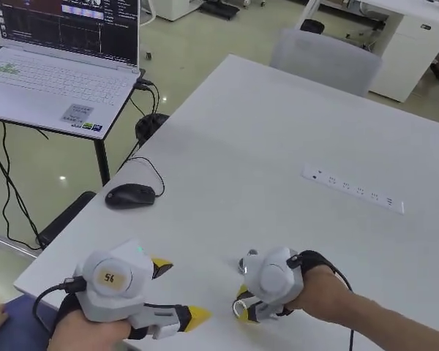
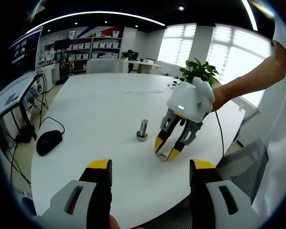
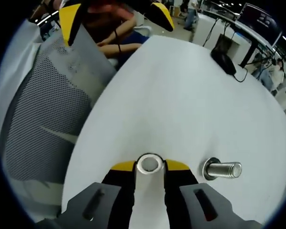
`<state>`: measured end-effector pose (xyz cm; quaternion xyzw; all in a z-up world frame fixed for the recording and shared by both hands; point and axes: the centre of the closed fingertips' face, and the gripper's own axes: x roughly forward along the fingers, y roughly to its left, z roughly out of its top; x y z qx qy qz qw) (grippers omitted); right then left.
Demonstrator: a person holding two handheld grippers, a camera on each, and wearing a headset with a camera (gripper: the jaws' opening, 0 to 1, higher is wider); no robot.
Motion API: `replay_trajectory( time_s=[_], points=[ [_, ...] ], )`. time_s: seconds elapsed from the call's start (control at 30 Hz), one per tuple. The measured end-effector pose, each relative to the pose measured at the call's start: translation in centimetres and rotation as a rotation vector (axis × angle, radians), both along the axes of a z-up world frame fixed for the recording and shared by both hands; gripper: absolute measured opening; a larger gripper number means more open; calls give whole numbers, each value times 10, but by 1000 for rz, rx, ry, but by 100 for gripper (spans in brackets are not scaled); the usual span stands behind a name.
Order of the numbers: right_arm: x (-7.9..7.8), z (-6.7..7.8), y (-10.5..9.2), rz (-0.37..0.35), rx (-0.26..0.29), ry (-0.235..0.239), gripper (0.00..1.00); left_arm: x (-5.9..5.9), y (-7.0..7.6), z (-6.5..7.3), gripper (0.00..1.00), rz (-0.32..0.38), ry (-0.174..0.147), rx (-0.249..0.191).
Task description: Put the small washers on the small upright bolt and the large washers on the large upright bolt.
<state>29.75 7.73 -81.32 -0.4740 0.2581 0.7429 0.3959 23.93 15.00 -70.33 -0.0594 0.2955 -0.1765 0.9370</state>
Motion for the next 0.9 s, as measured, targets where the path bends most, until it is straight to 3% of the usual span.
replay_trajectory(
  time_s=[0.27,0.43,0.53,0.67,0.9],
  points=[
    [0,-13,-9,-9,-58,1,24,-1,-2,-1,65,-4,3,0],
    [0,-13,-10,93,-61,-17,25,-2,-2,-1,65,0,4,-2],
    [-2,-13,-13,176,-66,-24,28,-3,-1,-2,65,-1,6,1],
    [-1,-13,-16,322,-73,-68,28,-4,-1,-1,65,1,7,1],
    [2,-13,-13,386,-92,-85,25,-3,-2,-1,65,-1,7,2]
  ],
)
